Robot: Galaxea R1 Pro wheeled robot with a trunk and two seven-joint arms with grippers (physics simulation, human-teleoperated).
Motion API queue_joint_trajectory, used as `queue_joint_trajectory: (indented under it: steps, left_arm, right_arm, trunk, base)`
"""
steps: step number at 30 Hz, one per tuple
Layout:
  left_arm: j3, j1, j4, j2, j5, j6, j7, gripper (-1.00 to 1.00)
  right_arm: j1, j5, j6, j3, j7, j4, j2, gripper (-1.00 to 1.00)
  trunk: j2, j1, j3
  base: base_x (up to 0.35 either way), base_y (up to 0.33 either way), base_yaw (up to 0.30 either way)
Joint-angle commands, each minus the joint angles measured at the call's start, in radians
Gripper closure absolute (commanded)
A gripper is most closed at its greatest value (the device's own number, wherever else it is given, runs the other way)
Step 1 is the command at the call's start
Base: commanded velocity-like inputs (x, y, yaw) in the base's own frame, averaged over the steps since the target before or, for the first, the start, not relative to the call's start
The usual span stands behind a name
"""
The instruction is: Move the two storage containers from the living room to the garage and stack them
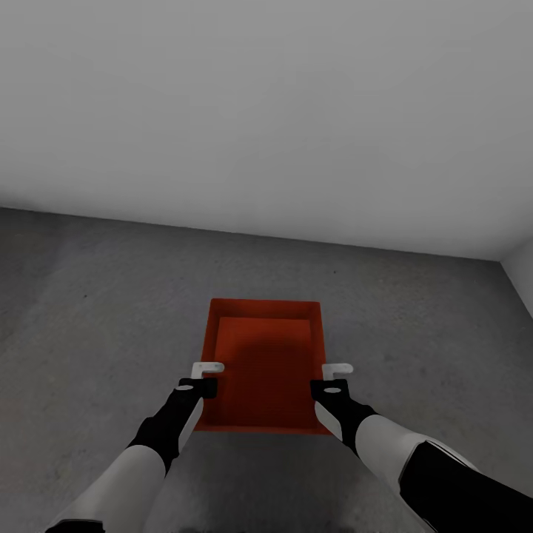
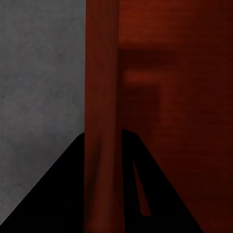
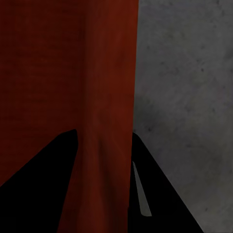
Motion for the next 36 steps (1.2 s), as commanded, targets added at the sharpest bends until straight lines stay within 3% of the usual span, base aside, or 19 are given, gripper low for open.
queue_joint_trajectory:
  steps: [1,18,36]
  left_arm:
    - [0.000,0.001,0.001,-0.020,-0.002,0.036,0.001,1.00]
    - [0.000,0.001,0.001,-0.020,-0.002,0.036,0.001,1.00]
    - [0.000,0.001,0.001,-0.020,-0.002,0.036,0.001,1.00]
  right_arm:
    - [-0.001,0.026,0.000,0.004,-0.008,-0.002,0.001,1.00]
    - [-0.001,0.027,0.000,0.004,-0.007,-0.002,0.001,1.00]
    - [-0.001,0.027,0.000,0.004,-0.007,-0.002,0.001,1.00]
  trunk:
    - [0.000,0.000,-0.001]
    - [0.000,0.000,-0.003]
    - [0.000,0.000,-0.021]
  base:
    - [0.000,0.000,0.000]
    - [0.000,0.000,0.000]
    - [0.000,0.000,0.000]
